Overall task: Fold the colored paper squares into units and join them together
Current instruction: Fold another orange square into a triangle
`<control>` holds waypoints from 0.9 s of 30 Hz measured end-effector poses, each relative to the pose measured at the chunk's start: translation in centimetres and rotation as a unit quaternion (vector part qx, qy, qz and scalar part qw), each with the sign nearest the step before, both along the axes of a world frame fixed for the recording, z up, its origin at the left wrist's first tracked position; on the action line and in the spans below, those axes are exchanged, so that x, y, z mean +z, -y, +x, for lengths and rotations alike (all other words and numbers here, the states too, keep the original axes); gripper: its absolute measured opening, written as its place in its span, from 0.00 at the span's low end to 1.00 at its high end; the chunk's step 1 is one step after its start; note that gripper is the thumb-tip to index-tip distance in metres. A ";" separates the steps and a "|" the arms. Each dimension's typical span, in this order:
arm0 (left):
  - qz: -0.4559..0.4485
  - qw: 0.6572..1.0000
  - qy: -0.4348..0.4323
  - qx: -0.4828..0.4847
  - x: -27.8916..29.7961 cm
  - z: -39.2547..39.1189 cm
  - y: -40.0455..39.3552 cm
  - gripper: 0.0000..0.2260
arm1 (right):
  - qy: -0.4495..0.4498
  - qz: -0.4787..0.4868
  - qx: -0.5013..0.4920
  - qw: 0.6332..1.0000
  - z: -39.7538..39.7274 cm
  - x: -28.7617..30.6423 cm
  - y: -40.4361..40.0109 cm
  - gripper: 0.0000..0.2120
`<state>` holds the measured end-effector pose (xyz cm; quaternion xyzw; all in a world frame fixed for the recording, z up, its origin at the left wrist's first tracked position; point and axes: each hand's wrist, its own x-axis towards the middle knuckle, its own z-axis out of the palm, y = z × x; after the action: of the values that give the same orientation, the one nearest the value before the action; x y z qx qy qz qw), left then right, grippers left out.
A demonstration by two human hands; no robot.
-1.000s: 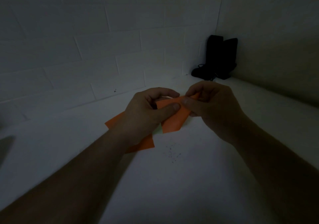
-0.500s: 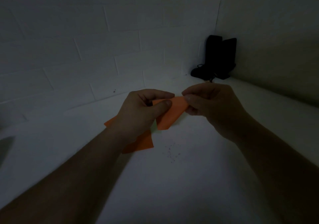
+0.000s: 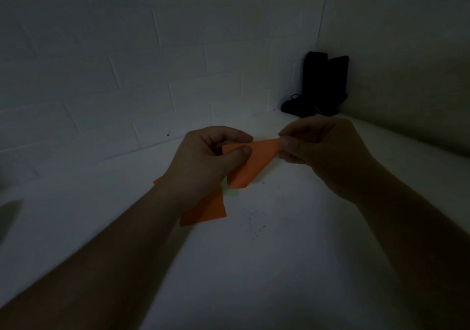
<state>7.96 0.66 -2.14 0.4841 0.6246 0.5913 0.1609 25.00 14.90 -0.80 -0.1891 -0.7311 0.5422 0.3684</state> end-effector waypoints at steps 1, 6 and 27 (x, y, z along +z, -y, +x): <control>0.000 1.000 0.012 0.000 0.1 0.1 0.0 0.08 | 0.001 0.000 0.002 1.000 0.0 0.0 0.0 0.09; 0.002 0.999 0.036 -0.008 0.1 0.3 0.0 0.08 | 0.009 -0.016 0.023 1.000 0.0 0.1 0.0 0.09; -0.038 0.998 0.041 -0.002 -0.6 0.8 -0.5 0.06 | 0.057 -0.064 -0.032 0.996 -0.5 0.0 0.1 0.02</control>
<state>8.71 1.17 -2.79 0.4540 0.6389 0.5860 0.2056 24.46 14.76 -0.82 -0.2667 -0.7083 0.5640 0.3304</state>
